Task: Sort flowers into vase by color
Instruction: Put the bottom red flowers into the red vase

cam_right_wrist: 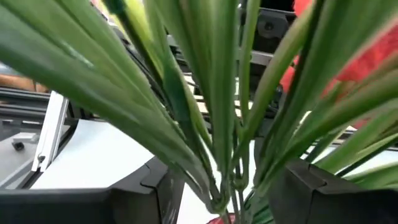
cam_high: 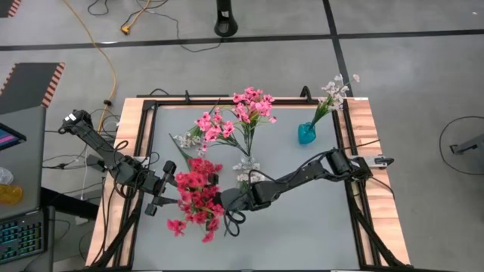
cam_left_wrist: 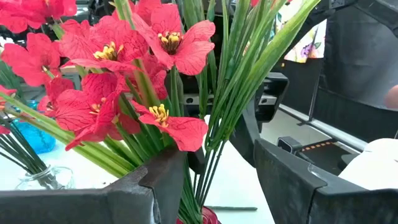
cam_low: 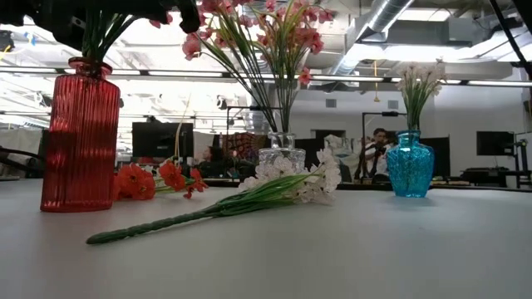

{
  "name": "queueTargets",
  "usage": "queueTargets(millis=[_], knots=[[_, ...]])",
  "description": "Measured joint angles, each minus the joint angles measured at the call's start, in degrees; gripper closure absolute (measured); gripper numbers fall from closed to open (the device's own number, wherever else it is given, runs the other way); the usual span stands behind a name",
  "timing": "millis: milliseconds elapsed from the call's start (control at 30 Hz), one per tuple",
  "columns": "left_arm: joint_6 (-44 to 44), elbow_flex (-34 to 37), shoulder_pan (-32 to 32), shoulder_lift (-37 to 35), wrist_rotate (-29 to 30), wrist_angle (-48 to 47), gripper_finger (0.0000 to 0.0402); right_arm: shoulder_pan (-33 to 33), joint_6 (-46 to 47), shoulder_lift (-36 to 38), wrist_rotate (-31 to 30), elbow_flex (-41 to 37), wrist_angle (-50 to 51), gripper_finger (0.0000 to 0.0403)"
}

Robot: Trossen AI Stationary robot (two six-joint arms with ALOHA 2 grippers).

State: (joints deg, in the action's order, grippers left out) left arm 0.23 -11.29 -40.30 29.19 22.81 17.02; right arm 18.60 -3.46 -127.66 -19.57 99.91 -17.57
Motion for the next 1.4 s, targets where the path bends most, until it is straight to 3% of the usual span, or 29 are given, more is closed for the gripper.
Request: queueTargets(millis=[433, 900, 1400], knots=[[0.01, 0.0, -0.01, 0.0, 0.0, -0.02, 0.0221, 0.54, -0.2, 0.0, -0.11, 3.68, 7.98, 0.0188], [0.02, 0.0, -0.02, 0.0, 0.0, -0.02, 0.0221, 0.54, 0.48, -0.04, -0.9, 12.81, 28.92, 0.0188], [0.02, 0.0, -0.01, 0.01, 0.0, -0.02, 0.0221, 0.86, 0.04, 0.57, -1.6, 13.27, 29.77, 0.019]])
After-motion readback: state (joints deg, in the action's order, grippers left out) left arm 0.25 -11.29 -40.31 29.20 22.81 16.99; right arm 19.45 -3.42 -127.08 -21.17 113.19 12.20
